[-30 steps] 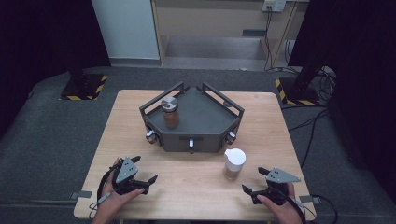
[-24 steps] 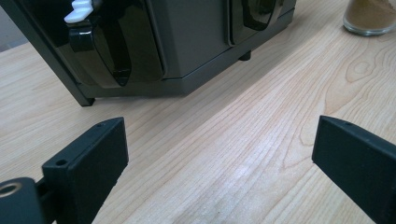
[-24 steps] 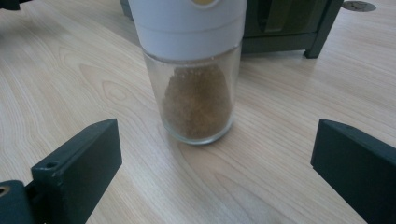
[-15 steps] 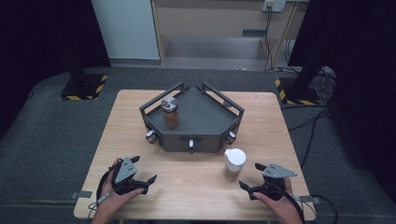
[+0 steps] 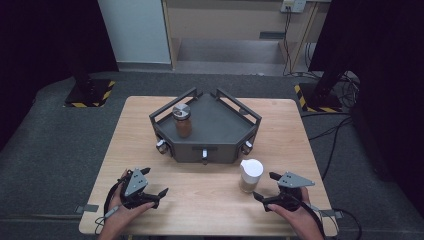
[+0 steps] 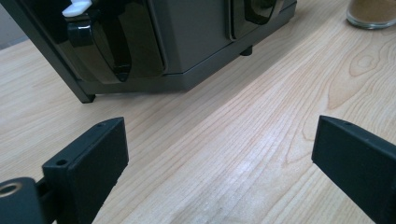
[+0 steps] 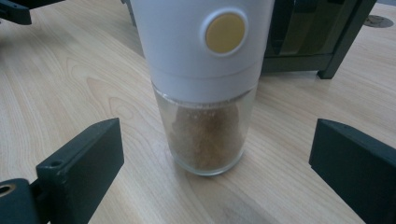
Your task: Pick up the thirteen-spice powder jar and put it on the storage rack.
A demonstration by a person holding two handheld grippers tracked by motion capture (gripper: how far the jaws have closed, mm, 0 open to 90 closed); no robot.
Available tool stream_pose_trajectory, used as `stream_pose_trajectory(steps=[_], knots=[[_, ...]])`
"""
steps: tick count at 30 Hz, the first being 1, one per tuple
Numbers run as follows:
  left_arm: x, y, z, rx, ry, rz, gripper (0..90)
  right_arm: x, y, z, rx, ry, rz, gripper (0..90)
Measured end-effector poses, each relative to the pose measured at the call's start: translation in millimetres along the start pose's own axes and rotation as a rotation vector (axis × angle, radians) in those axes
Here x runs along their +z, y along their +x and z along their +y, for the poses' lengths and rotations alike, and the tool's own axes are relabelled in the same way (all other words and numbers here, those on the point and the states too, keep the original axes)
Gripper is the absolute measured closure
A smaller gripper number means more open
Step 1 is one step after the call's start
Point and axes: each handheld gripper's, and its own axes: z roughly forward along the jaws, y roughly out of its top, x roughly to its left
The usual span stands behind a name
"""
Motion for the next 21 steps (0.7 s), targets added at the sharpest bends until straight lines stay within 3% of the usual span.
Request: stream_pose_trajectory(steps=[21], knots=[[1.8,3.0,-1.4,-0.012,0.0,-0.012,3.0,29.5,-1.5,18.8,-0.009,-0.048,0.022,10.1]])
